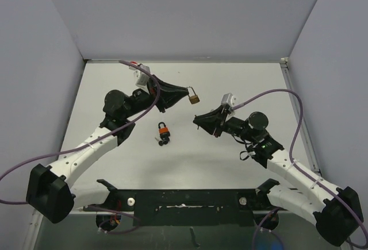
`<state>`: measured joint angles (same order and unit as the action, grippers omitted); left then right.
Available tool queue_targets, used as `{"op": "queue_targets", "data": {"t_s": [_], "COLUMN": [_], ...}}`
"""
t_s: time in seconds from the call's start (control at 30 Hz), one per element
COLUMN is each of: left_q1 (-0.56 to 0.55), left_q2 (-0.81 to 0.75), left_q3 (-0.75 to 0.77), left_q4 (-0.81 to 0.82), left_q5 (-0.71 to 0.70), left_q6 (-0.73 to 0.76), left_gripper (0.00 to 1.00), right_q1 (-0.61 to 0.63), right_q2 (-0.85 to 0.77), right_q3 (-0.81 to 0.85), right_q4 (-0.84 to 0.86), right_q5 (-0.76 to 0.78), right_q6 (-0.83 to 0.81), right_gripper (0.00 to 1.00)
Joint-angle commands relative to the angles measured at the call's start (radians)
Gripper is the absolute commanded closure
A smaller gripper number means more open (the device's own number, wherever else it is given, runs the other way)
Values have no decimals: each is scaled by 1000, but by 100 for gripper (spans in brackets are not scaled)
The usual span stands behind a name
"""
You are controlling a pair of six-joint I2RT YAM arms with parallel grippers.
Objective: Lock with the key
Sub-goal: Lock the lock, then place the key at the center of the board, then place the lock at the center of the board.
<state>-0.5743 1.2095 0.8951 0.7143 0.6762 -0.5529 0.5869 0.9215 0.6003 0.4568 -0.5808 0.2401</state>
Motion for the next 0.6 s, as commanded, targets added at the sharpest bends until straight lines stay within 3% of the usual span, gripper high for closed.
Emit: {"op": "queue_targets", "data": {"t_s": [0.0, 0.17, 0.57], "left_q1": [25, 25, 41], "left_q2": [-68, -69, 71], "left_q3": [62, 37, -8], "left_q4": [173, 207, -244], "left_q5": [-183, -225, -288], "left_q6": [43, 35, 164], "left_gripper": [100, 100, 100], "right_q1": [44, 70, 86], "right_q2": [16, 44, 161], "right_q3": [-27, -28, 133], "right_q4": [-40, -41, -265], "right_q5": [-15, 20, 530], "right_q6": [-13, -19, -81], "right_gripper": [100, 100, 100]}}
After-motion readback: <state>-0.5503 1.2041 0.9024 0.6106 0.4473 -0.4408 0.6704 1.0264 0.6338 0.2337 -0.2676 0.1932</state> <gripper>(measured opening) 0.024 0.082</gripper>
